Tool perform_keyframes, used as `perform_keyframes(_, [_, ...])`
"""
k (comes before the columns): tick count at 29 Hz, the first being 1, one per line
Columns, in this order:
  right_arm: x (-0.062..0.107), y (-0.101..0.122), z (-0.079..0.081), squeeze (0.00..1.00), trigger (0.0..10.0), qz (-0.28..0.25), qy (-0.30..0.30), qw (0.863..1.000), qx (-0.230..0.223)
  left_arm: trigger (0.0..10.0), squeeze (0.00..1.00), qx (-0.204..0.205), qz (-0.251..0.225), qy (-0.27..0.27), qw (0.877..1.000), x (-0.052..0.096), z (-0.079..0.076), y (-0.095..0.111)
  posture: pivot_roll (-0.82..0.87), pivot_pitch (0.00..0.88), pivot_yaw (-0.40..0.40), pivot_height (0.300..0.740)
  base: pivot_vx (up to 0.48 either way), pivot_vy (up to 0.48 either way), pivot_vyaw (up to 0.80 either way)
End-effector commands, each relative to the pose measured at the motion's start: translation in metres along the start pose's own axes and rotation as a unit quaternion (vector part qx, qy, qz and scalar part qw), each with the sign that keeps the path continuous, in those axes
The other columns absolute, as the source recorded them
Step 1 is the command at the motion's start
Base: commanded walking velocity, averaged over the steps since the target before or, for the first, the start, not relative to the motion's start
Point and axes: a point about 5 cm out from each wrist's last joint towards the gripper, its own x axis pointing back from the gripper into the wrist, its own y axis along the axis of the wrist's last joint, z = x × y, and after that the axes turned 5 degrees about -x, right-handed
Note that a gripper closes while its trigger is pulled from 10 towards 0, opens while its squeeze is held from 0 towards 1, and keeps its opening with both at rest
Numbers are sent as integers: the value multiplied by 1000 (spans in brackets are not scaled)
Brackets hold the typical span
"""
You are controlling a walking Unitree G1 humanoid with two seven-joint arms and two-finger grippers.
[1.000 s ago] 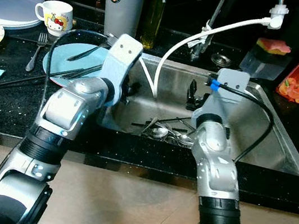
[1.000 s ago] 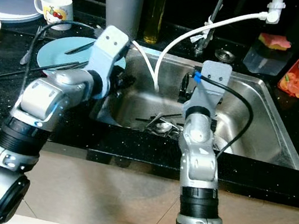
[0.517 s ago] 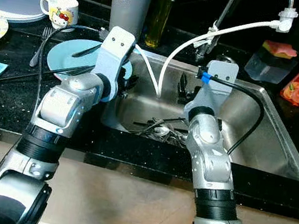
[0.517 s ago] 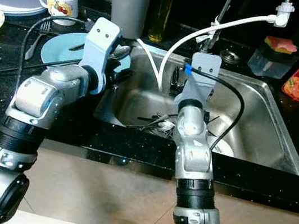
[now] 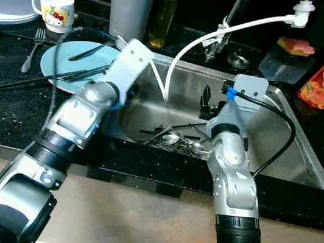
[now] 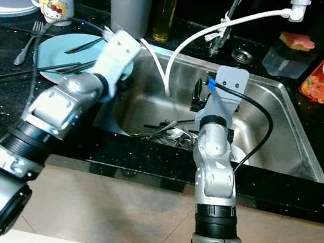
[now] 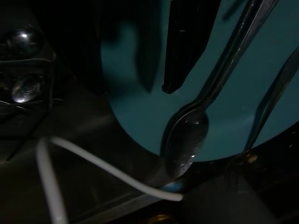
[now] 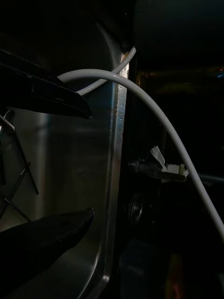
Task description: Kitchen organization
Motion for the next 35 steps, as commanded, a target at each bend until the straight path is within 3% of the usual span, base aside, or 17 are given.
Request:
perform_keyframes(1, [-1, 3, -2, 0, 10000, -2, 0, 1000, 1, 10000, 0, -8, -8, 5, 1000, -2, 3, 3, 183, 0, -94, 740, 0, 0, 0])
perform_keyframes(6, [-1, 4, -5, 0, 10000, -8, -15, 1000, -5, 10000, 0, -37, -22, 37, 998, -1, 4, 4, 184, 0, -66, 740, 0, 0, 0])
perform_keyframes(10, [1, 5, -10, 0, 10000, -10, -29, 999, -8, 10000, 0, -29, -19, 136, 990, 0, 27, 3, 190, 0, -61, 740, 0, 0, 0])
perform_keyframes(14, [2, 2, -11, 0, 10000, -4, -30, 1000, -7, 10000, 0, -34, 11, 171, 985, 2, 39, -2, 192, 14, -77, 740, 0, 0, 0])
perform_keyframes(17, [2, 1, -9, 0, 10000, -1, -24, 1000, -6, 10000, 0, -61, 66, 175, 980, 1, 39, -16, 195, 16, -81, 740, 0, 0, 0])
perform_keyframes(24, [0, 1, -5, 0, 10000, 1, -18, 1000, -7, 10000, 0, -111, 71, 173, 976, 2, 32, -20, 204, 32, -88, 740, 0, 0, 0])
perform_keyframes(29, [0, 0, -3, 0, 10000, 3, -18, 1000, -9, 10000, 0, -110, 76, 196, 971, 3, 36, -22, 206, 37, -85, 740, 0, 0, 0])
perform_keyframes(35, [1, -1, -5, 0, 10000, 5, -20, 1000, -9, 10000, 0, -100, 115, 214, 965, 6, 42, -33, 212, 40, -81, 740, 0, 0, 0])
